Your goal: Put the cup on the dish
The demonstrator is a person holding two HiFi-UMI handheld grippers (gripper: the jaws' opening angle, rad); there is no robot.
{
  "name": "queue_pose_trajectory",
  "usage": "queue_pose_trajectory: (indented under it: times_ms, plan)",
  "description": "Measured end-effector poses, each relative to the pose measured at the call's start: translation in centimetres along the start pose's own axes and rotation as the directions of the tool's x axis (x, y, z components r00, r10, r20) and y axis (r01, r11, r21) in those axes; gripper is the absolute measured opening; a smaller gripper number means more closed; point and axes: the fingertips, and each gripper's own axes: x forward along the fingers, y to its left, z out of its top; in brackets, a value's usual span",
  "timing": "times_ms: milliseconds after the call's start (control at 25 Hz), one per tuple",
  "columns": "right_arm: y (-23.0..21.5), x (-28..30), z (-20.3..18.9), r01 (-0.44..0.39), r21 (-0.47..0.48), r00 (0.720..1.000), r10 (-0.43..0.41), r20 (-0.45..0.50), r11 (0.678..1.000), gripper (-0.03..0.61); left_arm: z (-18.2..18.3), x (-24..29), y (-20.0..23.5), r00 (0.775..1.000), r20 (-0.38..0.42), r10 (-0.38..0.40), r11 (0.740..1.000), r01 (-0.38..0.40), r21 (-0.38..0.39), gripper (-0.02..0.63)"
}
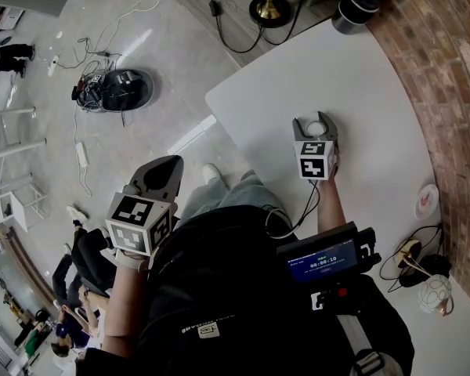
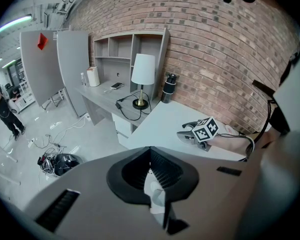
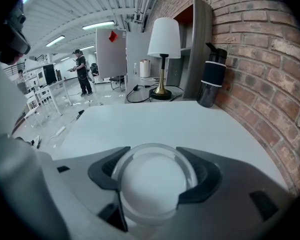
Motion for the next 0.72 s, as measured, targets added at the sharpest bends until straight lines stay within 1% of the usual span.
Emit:
queue_pose_trajectory:
  times_ms: [320, 520, 720]
  plan:
    - [0.3, -0.4, 0.5, -0.016, 0.002, 1.0, 0.016, 0.009, 1.0, 0.278, -0.1, -0.5, -0.5, 1.0, -0.005, 0.0, 1.0, 0.0, 0.0, 0.006]
    - [0.3, -0.7, 0.5, -0.021, 0.012, 1.0, 0.021, 0.019, 1.0, 0.279, -0.4, -0.6, -0.5, 1.0, 0.017, 0.004, 1.0, -0.004, -0.002, 0.006]
    - [0.2, -1.1, 0.7, -0.032, 0.02, 0.999, 0.031, 0.035, 0.999, 0.279, -0.6, -0.8, -1.0, 1.0, 0.019, 0.005, 1.0, -0.005, -0.001, 0.006]
